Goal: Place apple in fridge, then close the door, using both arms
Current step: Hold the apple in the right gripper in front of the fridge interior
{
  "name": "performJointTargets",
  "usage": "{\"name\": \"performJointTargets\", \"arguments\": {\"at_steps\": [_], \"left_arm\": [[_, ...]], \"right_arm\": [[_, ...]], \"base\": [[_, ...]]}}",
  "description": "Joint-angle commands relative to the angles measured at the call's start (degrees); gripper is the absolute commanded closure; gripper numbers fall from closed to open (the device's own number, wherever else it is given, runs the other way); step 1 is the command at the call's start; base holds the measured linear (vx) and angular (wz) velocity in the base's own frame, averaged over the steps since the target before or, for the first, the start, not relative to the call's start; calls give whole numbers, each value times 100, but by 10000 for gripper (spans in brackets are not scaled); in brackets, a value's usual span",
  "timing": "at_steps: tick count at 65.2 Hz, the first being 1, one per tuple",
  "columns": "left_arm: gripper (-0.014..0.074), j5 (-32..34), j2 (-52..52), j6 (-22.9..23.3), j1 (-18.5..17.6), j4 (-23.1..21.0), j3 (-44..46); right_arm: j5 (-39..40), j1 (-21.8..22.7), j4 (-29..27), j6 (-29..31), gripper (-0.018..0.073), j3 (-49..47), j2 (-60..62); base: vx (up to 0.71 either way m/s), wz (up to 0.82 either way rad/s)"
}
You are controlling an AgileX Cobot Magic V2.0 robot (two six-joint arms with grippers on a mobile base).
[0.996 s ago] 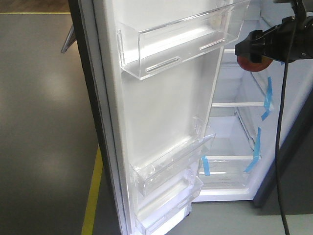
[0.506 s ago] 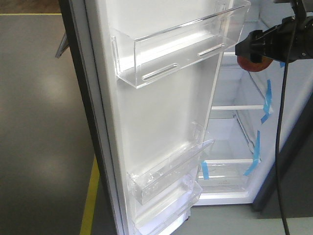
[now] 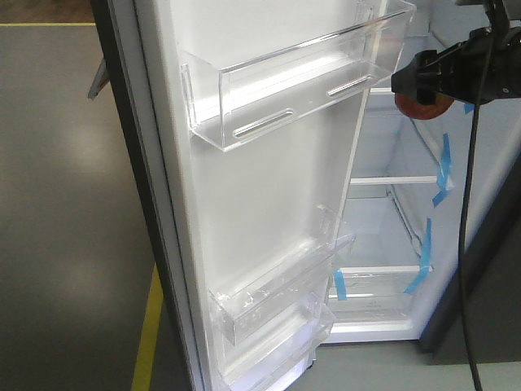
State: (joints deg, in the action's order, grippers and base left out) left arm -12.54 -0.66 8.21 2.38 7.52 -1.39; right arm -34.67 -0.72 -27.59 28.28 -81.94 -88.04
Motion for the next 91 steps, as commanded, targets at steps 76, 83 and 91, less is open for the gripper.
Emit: {"name": "performJointTargets", "arguments": {"at_steps": [76,83,91], "left_arm": [[602,387,-90,-2,-34,-38,-164],[602,387,-90,-2,-34,-38,-164],[602,387,-90,-2,-34,-38,-164]], "right_arm": [[356,6,-133,42,391,-195,253],[356,6,-133,42,391,-195,253],[356,6,-133,42,391,-195,253]], "base": [[0,0],[0,0],[0,0]]}}
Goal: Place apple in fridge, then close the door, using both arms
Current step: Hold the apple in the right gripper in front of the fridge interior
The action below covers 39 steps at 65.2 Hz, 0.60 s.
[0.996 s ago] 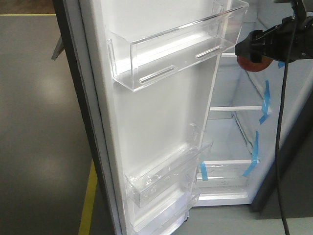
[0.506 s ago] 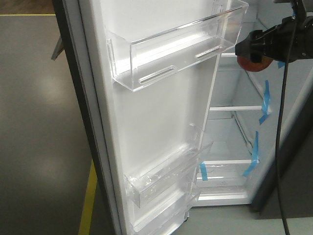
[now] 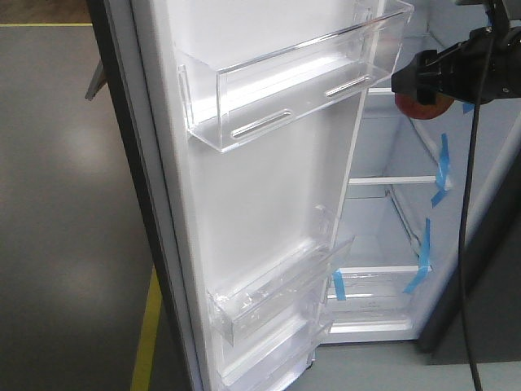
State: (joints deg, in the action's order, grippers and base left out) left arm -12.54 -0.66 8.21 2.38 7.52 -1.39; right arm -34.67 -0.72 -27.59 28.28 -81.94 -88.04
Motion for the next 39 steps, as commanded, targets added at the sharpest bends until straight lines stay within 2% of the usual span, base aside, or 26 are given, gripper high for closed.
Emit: {"name": "performJointTargets", "arguments": {"at_steps": [1,39], "left_arm": [[602,387,-90,-2,-34,-38,-164],[602,387,-90,-2,-34,-38,-164]], "right_arm": [[356,6,-133,42,391,-195,253],[356,6,-133,42,391,-195,253]], "base": [[0,0],[0,0]]}}
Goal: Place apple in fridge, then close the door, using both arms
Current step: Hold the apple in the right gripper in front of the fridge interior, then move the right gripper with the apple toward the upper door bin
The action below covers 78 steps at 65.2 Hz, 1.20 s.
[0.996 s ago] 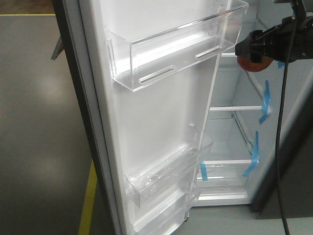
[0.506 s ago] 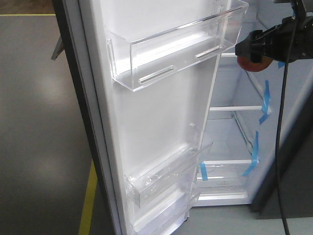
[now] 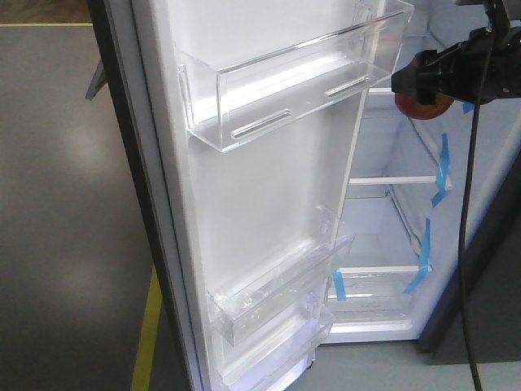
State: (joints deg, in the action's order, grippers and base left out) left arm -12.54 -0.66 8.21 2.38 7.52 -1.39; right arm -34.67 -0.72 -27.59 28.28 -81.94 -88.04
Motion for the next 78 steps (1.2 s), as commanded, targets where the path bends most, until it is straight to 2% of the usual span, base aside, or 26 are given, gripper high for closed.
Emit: {"name": "performJointTargets", "arguments": {"at_steps": [1,78], "left_arm": [[602,387,-90,-2,-34,-38,-164],[602,387,-90,-2,-34,-38,-164]], "right_arm": [[356,6,-133,42,391,-195,253],[356,6,-146,42,391,-195,253]], "base": [[0,0],[0,0]]}}
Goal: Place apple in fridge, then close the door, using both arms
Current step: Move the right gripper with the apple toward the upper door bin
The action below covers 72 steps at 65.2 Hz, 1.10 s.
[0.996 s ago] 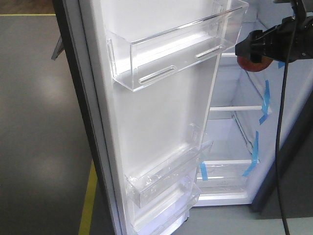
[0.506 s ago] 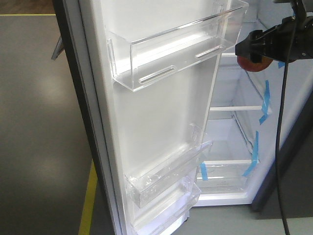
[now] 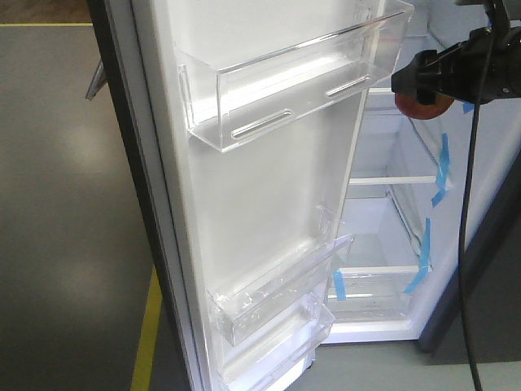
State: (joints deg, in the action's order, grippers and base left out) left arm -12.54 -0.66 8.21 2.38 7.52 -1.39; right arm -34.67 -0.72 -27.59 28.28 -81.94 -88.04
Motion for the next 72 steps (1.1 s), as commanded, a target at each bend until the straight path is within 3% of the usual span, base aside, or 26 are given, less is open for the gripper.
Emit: {"name": "performJointTargets", "arguments": {"at_steps": [1,29,53,62,72], "left_arm": [[602,387,-90,-2,-34,-38,-164],[602,387,-90,-2,-34,-38,-164],[602,387,-90,-2,-34,-38,-164],[602,387,-90,-2,-34,-38,-164],[602,387,-90,-2,-34,-38,-164]], "right_arm": [[356,6,-146,42,391,-195,253],[-148,6,-54,42,391,-195,253],[-326,6,492,-47,391,-195,1009],[-52,6,280,-61,391,-195,1688],[602,6,-487,111,391,-200,2219]], "base": [[0,0],[0,0],[0,0],[0,0],[0,0]]}}
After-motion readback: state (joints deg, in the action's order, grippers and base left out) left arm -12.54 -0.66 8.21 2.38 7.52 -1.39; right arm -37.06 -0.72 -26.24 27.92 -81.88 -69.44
